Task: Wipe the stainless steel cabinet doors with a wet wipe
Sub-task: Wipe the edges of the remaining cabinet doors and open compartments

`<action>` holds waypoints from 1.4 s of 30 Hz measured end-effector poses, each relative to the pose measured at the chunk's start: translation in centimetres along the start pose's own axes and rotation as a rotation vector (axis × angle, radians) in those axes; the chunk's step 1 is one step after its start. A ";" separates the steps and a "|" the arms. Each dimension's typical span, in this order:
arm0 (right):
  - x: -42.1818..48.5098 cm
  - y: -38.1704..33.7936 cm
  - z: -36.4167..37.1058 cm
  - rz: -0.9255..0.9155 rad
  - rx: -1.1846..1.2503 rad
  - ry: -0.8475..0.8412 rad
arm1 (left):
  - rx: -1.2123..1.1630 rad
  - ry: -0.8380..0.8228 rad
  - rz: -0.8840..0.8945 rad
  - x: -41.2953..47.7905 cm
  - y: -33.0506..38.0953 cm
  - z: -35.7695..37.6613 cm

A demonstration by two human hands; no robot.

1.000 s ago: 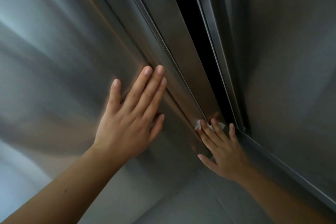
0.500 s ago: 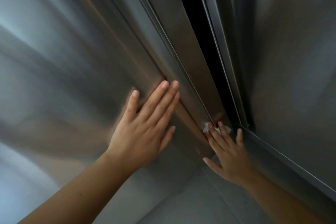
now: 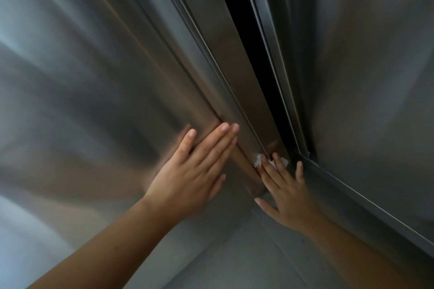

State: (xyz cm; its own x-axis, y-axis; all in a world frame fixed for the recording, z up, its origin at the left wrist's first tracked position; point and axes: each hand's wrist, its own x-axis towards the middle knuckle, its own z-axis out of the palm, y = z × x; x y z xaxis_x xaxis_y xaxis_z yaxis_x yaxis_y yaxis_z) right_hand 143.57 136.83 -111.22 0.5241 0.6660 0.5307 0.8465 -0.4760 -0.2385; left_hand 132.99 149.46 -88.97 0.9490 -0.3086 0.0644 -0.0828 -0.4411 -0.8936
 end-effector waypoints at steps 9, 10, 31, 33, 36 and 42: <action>-1.1 0.4 0.2 0.015 -0.039 -0.044 | 0.004 0.015 0.002 0.0 0.1 0.1; -0.3 0.1 -0.2 0.018 -0.031 0.003 | -0.004 0.014 0.000 0.0 0.1 0.1; 2.4 -1.6 -2.0 0.053 -0.012 0.094 | -0.026 0.012 0.005 0.1 0.0 0.0; 2.2 -1.2 -1.8 0.042 -0.024 0.108 | -0.032 0.007 0.004 0.1 0.0 0.0; 1.9 -1.2 -1.4 0.042 -0.037 0.105 | -0.015 0.005 0.005 0.1 0.0 0.0; 0.8 -1.4 -0.9 0.056 -0.060 0.076 | -0.016 0.005 0.003 0.1 0.0 0.0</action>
State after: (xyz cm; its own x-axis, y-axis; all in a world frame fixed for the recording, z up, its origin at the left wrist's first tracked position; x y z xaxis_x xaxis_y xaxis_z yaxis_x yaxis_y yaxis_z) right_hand 142.70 137.52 -109.75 0.5599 0.5929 0.5787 0.8077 -0.5463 -0.2217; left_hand 133.13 149.43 -89.02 0.9473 -0.3140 0.0642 -0.0903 -0.4538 -0.8865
